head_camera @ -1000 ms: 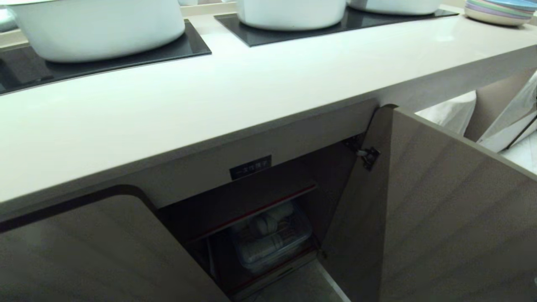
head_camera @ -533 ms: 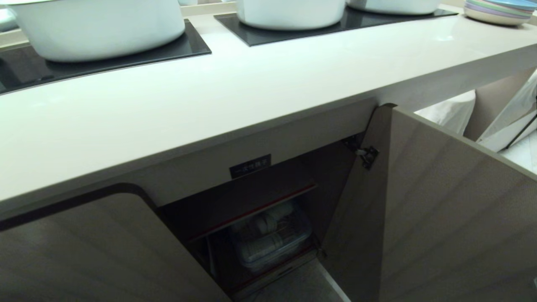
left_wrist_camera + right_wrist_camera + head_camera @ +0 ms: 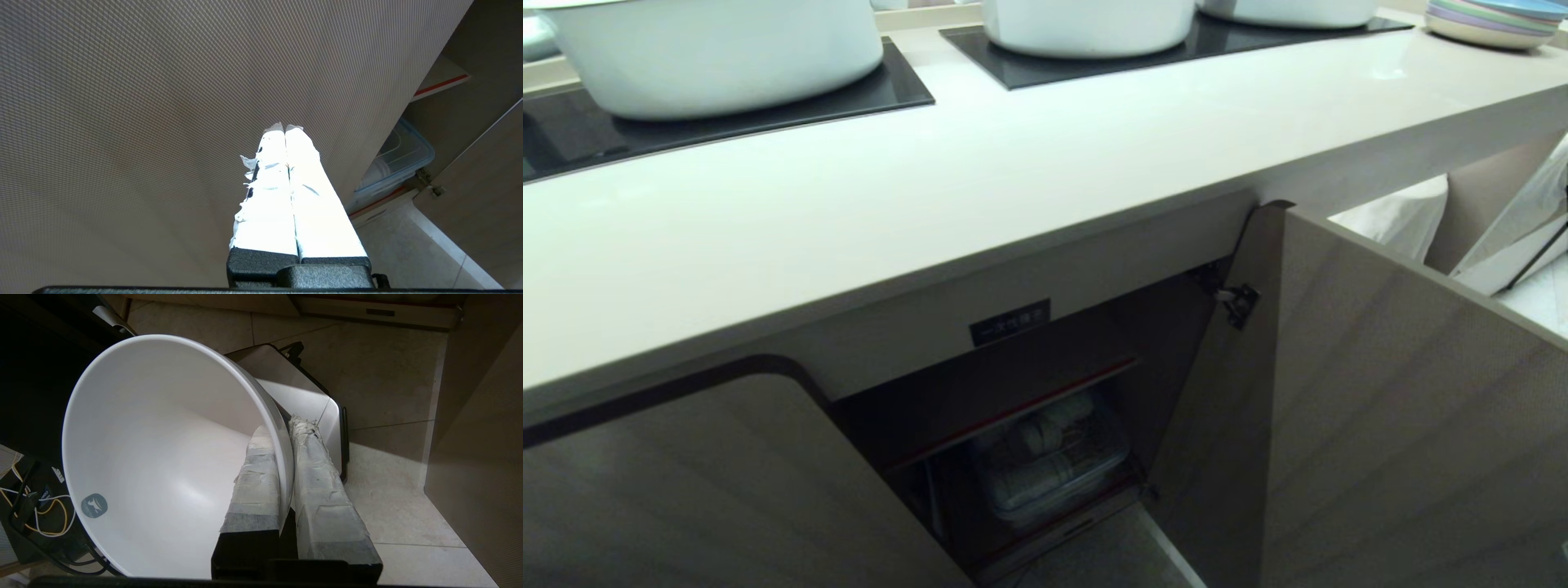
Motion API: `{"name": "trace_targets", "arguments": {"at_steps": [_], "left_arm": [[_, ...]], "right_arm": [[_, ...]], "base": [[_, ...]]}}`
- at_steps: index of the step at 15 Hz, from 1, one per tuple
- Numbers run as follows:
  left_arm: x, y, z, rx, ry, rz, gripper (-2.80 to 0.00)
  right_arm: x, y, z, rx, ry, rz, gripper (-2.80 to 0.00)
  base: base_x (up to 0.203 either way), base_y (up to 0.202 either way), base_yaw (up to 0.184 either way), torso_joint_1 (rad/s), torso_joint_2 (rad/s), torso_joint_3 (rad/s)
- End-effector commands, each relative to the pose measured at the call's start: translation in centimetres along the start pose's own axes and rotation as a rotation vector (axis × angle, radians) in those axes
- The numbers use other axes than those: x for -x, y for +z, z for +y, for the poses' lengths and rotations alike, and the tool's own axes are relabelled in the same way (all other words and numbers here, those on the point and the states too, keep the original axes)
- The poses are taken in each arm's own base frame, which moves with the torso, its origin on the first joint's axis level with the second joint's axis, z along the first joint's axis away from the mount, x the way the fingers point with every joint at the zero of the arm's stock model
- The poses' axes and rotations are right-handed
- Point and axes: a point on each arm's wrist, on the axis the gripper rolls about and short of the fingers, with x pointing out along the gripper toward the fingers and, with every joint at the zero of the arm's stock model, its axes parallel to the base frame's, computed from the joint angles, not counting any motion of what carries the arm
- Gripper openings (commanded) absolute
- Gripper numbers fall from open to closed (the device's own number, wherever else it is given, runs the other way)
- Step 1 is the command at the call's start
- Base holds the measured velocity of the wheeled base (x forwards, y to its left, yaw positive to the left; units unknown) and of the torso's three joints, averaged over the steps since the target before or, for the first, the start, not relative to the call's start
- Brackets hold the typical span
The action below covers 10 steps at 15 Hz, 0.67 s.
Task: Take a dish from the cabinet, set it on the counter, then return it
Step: Place it on the table
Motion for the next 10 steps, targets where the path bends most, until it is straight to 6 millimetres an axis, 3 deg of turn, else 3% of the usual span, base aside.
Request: {"name": "trace_targets", "arguments": {"at_steps": [1,10], "left_arm": [[0.00,0.00,0.00,0.001,0.001,-0.001,-2.80],[0.00,0.00,0.00,0.001,0.001,-0.001,-2.80]], "right_arm": [[-0.03,-0.03,0.02,0.000,0.008,0.003,-2.80],[-0.05,-0.11,0.01,-0.005,0.008,0.005,-2.80]], "base": [[0.000,0.000,0.000,0.000,0.00,0.000],[0.000,0.000,0.000,0.000,0.00,0.000]]}}
